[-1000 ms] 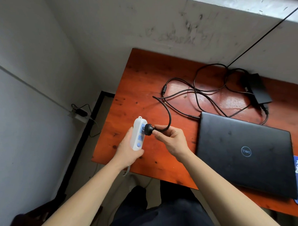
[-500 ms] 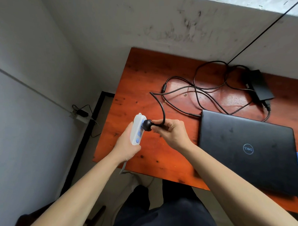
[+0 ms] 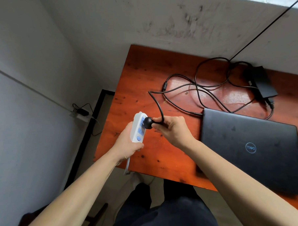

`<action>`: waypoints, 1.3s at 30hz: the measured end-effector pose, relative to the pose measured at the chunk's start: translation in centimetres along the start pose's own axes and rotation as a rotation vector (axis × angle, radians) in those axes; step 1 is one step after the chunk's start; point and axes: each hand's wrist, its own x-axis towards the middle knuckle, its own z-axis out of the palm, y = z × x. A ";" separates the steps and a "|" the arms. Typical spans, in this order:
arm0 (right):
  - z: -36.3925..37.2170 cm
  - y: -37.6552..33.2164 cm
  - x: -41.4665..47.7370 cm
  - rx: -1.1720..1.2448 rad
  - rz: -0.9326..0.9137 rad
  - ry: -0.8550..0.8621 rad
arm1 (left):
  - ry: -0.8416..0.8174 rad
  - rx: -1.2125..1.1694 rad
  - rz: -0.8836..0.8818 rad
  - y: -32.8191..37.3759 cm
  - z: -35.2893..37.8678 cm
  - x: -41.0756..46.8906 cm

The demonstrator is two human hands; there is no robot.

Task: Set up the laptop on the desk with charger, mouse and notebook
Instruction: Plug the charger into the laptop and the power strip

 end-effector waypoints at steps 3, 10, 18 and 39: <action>-0.4 -0.1 0.3 -0.084 -0.026 -0.059 | -0.028 -0.001 -0.021 -0.2 -0.1 0.4; -0.5 -0.1 1.8 -0.303 -0.022 -0.219 | -0.160 -0.010 -0.115 -1.7 0.4 2.3; 1.4 -0.1 2.3 -0.313 -0.016 -0.198 | -0.013 0.701 -0.096 -4.0 -0.9 3.0; 2.5 -3.1 4.2 -0.491 -0.008 -0.257 | 0.300 0.188 0.006 -8.4 -0.6 1.1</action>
